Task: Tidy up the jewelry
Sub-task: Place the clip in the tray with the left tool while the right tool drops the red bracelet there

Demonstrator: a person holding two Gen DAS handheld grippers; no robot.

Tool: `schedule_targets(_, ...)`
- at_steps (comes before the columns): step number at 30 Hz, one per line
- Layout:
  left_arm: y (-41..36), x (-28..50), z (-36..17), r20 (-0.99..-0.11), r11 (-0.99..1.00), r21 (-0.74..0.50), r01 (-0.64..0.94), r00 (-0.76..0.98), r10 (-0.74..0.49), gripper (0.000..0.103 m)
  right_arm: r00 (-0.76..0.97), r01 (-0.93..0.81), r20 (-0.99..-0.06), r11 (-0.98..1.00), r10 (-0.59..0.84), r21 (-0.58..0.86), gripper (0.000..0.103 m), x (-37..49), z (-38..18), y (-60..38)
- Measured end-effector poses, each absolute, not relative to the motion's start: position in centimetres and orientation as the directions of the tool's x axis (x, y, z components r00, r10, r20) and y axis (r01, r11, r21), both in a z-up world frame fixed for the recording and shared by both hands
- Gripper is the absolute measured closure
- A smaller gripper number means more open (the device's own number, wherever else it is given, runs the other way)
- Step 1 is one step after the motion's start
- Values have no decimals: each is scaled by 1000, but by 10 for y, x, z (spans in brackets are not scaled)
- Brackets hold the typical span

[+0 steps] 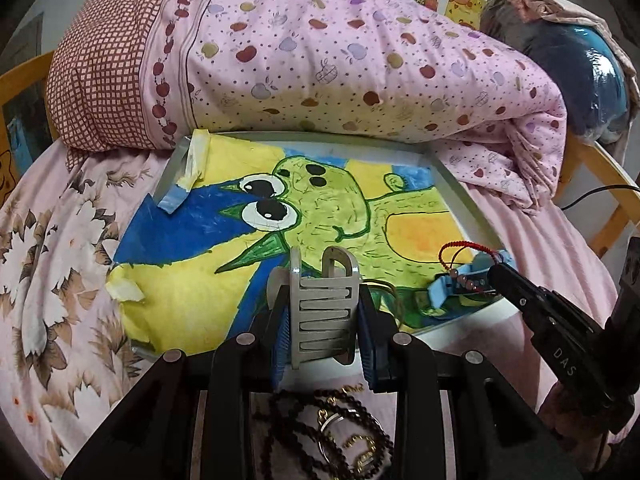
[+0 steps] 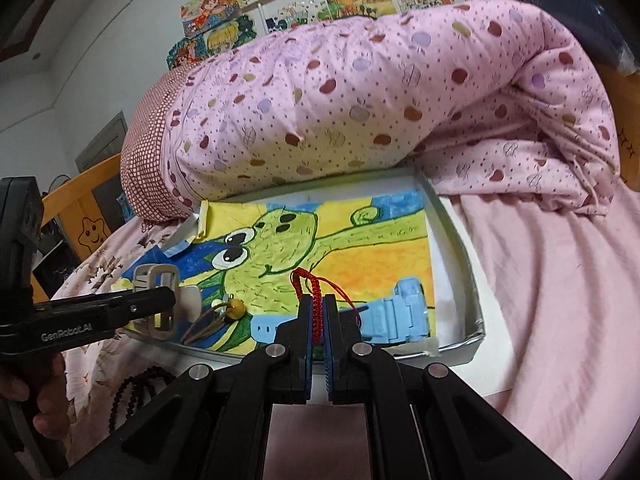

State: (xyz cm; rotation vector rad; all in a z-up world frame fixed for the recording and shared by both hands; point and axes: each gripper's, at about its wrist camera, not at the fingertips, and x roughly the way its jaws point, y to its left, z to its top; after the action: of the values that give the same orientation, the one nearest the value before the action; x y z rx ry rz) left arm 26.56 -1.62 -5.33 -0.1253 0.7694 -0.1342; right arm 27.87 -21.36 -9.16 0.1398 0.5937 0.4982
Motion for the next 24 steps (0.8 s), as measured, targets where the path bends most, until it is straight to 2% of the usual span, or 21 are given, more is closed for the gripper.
schedule_targets(7,-9,282,-70,-727,976,-218,22,663,-178,77,705,-390,-520,876,482,284,97,284,-95,-216)
schedule_targets(13,-6,281,-71,-728,971,-237,13,660,-186,76,712,-388,-525,884,466,260,97,282,-91,-216)
schedule_targets(14,-5,280,-71,-729,971,-239,8,659,-185,75,715,-387,-525,887,462,252,94,282,-89,-215)
schedule_targets(16,-5,278,-69,-729,970,-242,-1,660,-181,61,726,-390,-517,891,454,234,85,279,-85,-215)
schedule_targets(18,-4,273,-66,-719,968,-250,-9,671,-180,55,739,-390,-504,894,447,222,72,277,-79,-217)
schedule_targets(20,-2,268,-60,-710,967,-254,-18,683,-174,50,752,-386,-490,898,440,213,66,274,-72,-219)
schedule_targets(22,0,263,-54,-700,965,-260,-28,695,-168,42,765,-383,-477,901,432,202,61,270,-64,-221)
schedule_targets(24,2,257,-47,-681,962,-269,-41,714,-160,35,782,-378,-458,906,423,192,48,265,-54,-224)
